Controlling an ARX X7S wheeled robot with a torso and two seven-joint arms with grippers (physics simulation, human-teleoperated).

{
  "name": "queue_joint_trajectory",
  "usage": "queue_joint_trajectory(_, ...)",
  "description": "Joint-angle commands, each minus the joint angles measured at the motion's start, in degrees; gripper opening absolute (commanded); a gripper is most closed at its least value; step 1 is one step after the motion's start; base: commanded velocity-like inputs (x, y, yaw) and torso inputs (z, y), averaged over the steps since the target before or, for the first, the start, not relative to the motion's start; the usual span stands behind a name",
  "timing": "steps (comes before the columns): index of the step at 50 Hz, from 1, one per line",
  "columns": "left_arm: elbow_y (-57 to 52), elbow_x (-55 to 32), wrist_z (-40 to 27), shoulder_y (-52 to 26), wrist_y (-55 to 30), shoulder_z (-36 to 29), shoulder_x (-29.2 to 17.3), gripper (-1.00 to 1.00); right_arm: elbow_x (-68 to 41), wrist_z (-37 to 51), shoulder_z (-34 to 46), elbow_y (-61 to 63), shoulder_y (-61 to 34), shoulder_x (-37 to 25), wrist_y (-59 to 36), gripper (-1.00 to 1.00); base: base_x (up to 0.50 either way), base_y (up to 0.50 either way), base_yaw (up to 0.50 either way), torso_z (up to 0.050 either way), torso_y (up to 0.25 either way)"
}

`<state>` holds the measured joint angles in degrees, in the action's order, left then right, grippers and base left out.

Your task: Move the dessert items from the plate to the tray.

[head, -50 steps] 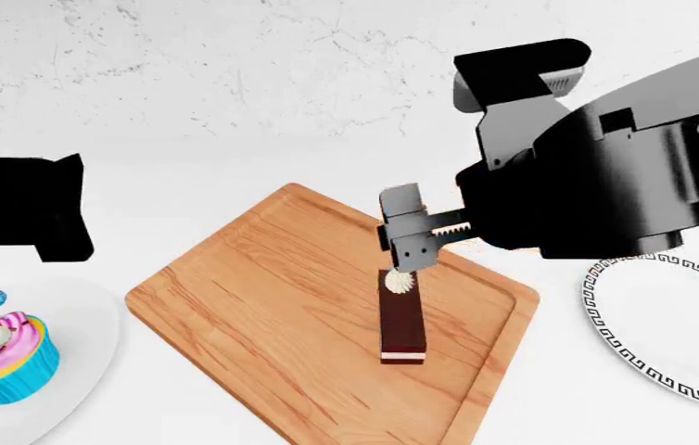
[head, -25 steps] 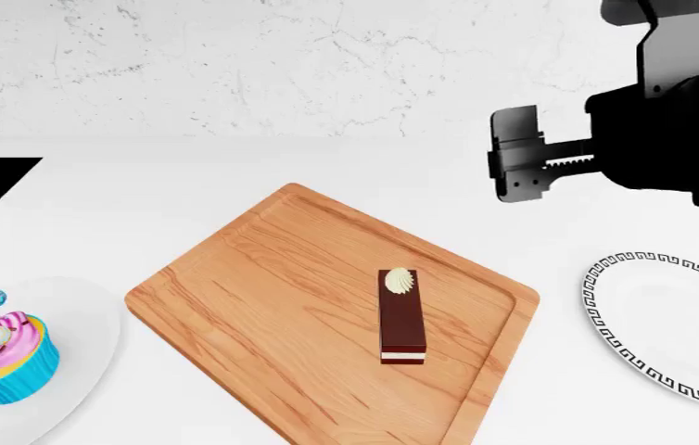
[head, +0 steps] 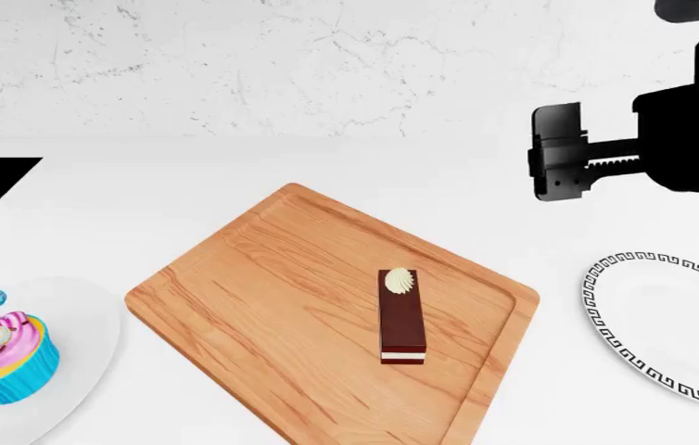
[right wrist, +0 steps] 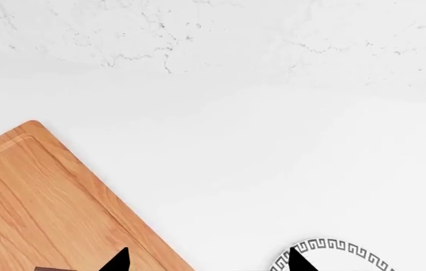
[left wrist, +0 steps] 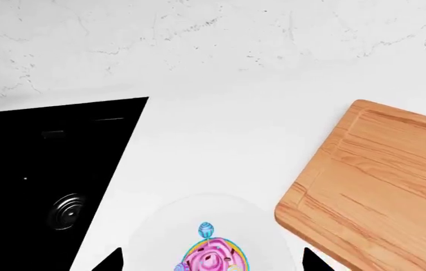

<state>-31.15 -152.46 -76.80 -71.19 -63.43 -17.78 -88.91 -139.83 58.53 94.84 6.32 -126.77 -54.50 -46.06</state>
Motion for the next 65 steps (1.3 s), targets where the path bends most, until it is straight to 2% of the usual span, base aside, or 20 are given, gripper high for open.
queue_joint_trajectory(1, 0.6, -2.09, 0.55, 2.36, -0.57, -1.12, -1.06, 1.0, 0.68, 0.0, -0.52, 0.15, 0.84, -1.01, -0.23, 1.0, 0.0, 0.0, 0.0, 0.0, 0.0)
queue_joint_trajectory(18, 2.08, 0.72, 2.02, 5.16, -0.03, -2.39, -1.08, 1.0, 1.19, 0.57, -1.53, 1.22, 1.56, -1.84, 0.09, 1.0, 0.0, 0.0, 0.0, 0.0, 0.0)
queue_joint_trajectory(26, 0.23, 5.59, 6.36, 7.98, 4.0, -4.54, -1.08, 1.0, 1.84, 1.34, -1.92, 0.47, 1.07, -1.1, -0.44, 1.0, 0.0, 0.0, 0.0, 0.0, 0.0)
queue_joint_trajectory(27, 3.73, -3.01, -2.24, 16.58, -4.6, 4.05, 7.51, 1.0, 1.9, 1.34, -1.99, 0.43, 1.07, -1.04, -0.49, 1.0, 0.0, 0.0, 0.0, 0.0, 0.0)
queue_joint_trajectory(28, -0.11, 5.59, 6.36, 25.17, -0.8, 12.64, 6.44, 1.0, 1.98, 1.35, -2.05, 0.33, 1.06, -0.99, -0.53, 1.0, 0.0, 0.0, 0.0, 0.0, 0.0)
queue_joint_trajectory(29, -0.46, 14.1, 9.91, 33.76, -0.52, 21.24, 6.81, 1.0, 1.97, 1.34, -2.11, 0.23, 1.07, -0.96, -0.57, 1.0, 0.0, 0.0, 0.0, 0.0, 0.0)
queue_joint_trajectory(30, -0.83, 5.92, 2.42, 42.36, -4.26, 29.83, 8.92, 1.0, 1.98, 1.34, -2.18, 0.2, 1.04, -0.92, -0.64, 1.0, 0.0, 0.0, 0.0, 0.0, 0.0)
queue_joint_trajectory(34, -1.52, 7.44, 2.77, 76.66, -4.69, 64.21, 10.91, 1.0, 2.03, 1.26, -2.46, 0.23, 1.21, -0.91, -0.65, 1.0, 0.0, 0.0, 0.0, 0.0, 0.0)
queue_joint_trajectory(41, -1.97, 10.02, 3.27, 77.2, -4.38, 62.61, 11.72, 1.0, 2.28, 0.99, -2.77, 0.55, 2.0, -1.24, -0.4, 1.0, 0.0, 0.0, 0.0, 0.0, 0.0)
queue_joint_trajectory(57, -0.5, 10.21, 1.63, 77.05, -5.4, 65.06, 12.22, 1.0, 2.76, 0.94, -3.5, 1.41, 3.17, -2.38, 0.01, 1.0, 0.0, 0.0, 0.0, 0.0, 0.0)
queue_joint_trajectory(65, -1.61, 14.64, 5.12, 76.02, -2.46, 61.25, 12.65, 1.0, 2.85, 1.06, -3.79, 2.03, 3.84, -2.79, 0.39, 1.0, 0.0, 0.0, 0.0, 0.0, 0.0)
